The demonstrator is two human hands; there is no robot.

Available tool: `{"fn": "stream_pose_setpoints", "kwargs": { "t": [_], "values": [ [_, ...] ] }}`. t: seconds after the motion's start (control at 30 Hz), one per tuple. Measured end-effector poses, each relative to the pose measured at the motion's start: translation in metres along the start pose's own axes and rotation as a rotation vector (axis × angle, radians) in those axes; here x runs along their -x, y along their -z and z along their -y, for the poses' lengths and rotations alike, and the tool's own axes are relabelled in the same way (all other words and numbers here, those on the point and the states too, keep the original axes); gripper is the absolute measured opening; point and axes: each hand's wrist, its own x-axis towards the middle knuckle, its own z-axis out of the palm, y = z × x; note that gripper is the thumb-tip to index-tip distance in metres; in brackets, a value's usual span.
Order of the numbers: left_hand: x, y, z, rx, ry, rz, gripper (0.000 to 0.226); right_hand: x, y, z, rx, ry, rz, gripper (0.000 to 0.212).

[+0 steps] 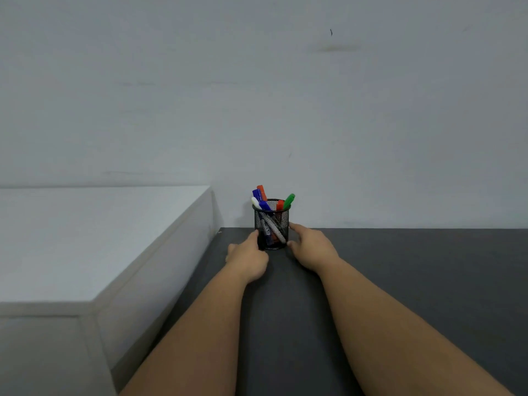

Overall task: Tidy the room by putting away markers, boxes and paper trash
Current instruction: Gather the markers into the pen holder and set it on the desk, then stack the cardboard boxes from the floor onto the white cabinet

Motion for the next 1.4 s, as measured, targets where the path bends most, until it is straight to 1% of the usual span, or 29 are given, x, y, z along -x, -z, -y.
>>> {"fn": "stream_pose_setpoints", "kwargs": {
  "t": [0.07,0.13,0.23,0.3,0.43,0.5,0.6,0.67,0.77,0.9,1.03,1.2,1.3,1.4],
  "values": [
    [-0.006,-0.003,-0.004,-0.172,0.04,0.015,0.074,-0.007,-0.001,-0.002,0.039,0.022,0.032,0.057],
    [-0.014,-0.005,-0.007,-0.272,0.049,0.002,0.076,-0.014,-0.004,-0.003,0.062,0.046,0.058,0.057],
    [-0.022,-0.009,-0.007,-0.344,0.031,-0.009,0.078,-0.021,-0.008,-0.002,0.113,0.053,0.095,0.06],
    [-0.025,-0.011,-0.005,-0.366,0.014,0.0,0.078,-0.025,-0.01,-0.004,0.151,0.031,0.125,0.067],
    [-0.023,-0.009,0.0,-0.286,-0.058,-0.019,0.067,-0.028,-0.01,-0.002,0.239,-0.012,0.175,0.074],
    [-0.017,-0.007,0.003,-0.317,-0.102,-0.044,0.062,-0.023,-0.009,0.001,0.323,-0.006,0.182,0.073],
    [0.0,-0.006,0.007,-0.478,-0.117,-0.023,0.058,-0.007,-0.007,0.004,0.439,0.001,0.235,0.065],
    [0.02,-0.005,0.009,-0.544,-0.11,0.017,0.059,0.007,-0.004,0.006,0.462,0.001,0.281,0.059],
    [0.061,0.003,0.012,-0.563,-0.125,0.088,0.062,0.033,0.005,0.012,0.394,-0.004,0.328,0.057],
    [0.126,0.015,0.019,-0.605,-0.158,0.169,0.067,0.078,0.01,0.03,0.392,-0.006,0.311,0.056],
    [0.194,0.025,0.022,-0.623,-0.141,0.182,0.071,0.129,0.012,0.059,0.374,0.02,0.347,0.056],
    [0.259,0.049,0.031,-0.617,-0.145,0.2,0.072,0.186,0.021,0.09,0.363,0.089,0.361,0.055],
    [0.295,0.069,0.045,-0.615,-0.092,0.206,0.075,0.219,0.022,0.109,0.351,0.112,0.383,0.055],
    [0.329,0.086,0.057,-0.56,-0.032,0.196,0.079,0.248,0.023,0.128,0.346,0.136,0.406,0.055]
  ]
}}
